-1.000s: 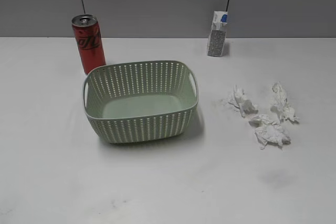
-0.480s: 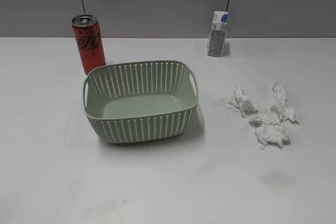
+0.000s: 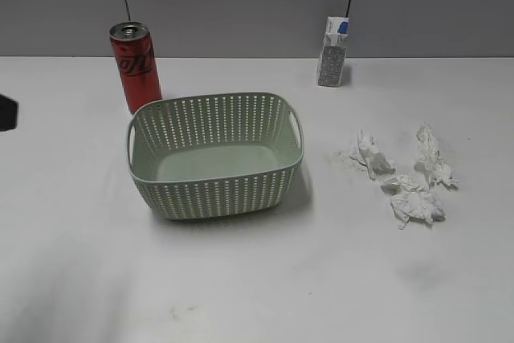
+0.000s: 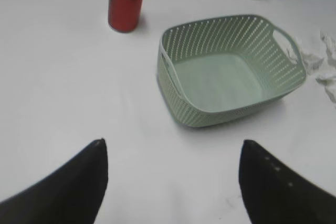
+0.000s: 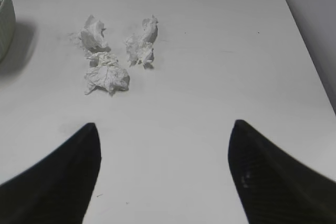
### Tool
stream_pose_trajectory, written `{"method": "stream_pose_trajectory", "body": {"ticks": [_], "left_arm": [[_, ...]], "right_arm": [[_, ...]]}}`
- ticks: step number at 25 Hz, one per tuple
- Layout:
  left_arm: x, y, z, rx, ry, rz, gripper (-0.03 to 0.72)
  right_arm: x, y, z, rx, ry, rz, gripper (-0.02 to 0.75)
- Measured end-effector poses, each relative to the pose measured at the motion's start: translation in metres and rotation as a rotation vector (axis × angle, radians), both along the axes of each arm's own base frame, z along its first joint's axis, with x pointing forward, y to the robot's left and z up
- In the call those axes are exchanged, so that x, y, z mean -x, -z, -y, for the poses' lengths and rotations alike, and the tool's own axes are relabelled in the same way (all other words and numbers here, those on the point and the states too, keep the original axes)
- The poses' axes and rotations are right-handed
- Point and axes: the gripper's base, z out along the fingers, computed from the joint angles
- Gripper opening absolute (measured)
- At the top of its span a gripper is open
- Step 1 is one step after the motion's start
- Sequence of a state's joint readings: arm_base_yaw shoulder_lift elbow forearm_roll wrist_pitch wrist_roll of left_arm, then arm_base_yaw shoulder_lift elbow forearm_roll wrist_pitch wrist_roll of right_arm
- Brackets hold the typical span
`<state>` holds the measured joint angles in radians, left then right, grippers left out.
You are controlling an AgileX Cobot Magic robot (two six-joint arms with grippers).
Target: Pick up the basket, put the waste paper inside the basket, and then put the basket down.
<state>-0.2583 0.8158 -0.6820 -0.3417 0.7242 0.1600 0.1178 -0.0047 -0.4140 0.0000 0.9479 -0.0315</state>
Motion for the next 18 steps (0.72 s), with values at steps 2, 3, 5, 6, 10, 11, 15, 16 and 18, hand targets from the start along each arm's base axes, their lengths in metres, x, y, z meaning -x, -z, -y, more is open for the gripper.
{"method": "stream_pose_trajectory", "body": {"ticks": [2,3,5,6,10,11,15,16,18], "left_arm": [[-0.029,0.002,0.011,-0.019,0.015,-0.067,0.589],[-0.046,0.004,0.017,-0.029,0.019,-0.104,0.589],[-0.078,0.011,0.027,-0.047,0.026,-0.166,0.589],[-0.094,0.015,0.034,-0.058,0.035,-0.195,0.589],[-0.144,0.039,0.064,-0.139,0.097,-0.302,0.587],[-0.154,0.051,0.071,-0.172,0.097,-0.338,0.586],[-0.186,0.088,0.088,-0.254,0.034,-0.44,0.585],[-0.192,0.099,0.091,-0.262,0.02,-0.467,0.584],[-0.201,0.12,0.094,-0.272,-0.01,-0.522,0.584]], "right_arm": [[0.0,0.0,0.0,0.0,0.0,0.0,0.573],[0.0,0.0,0.0,0.0,0.0,0.0,0.573],[0.0,0.0,0.0,0.0,0.0,0.0,0.573],[0.0,0.0,0.0,0.0,0.0,0.0,0.573],[0.0,0.0,0.0,0.0,0.0,0.0,0.573],[0.0,0.0,0.0,0.0,0.0,0.0,0.573],[0.0,0.0,0.0,0.0,0.0,0.0,0.573],[0.0,0.0,0.0,0.0,0.0,0.0,0.573],[0.0,0.0,0.0,0.0,0.0,0.0,0.573]]}}
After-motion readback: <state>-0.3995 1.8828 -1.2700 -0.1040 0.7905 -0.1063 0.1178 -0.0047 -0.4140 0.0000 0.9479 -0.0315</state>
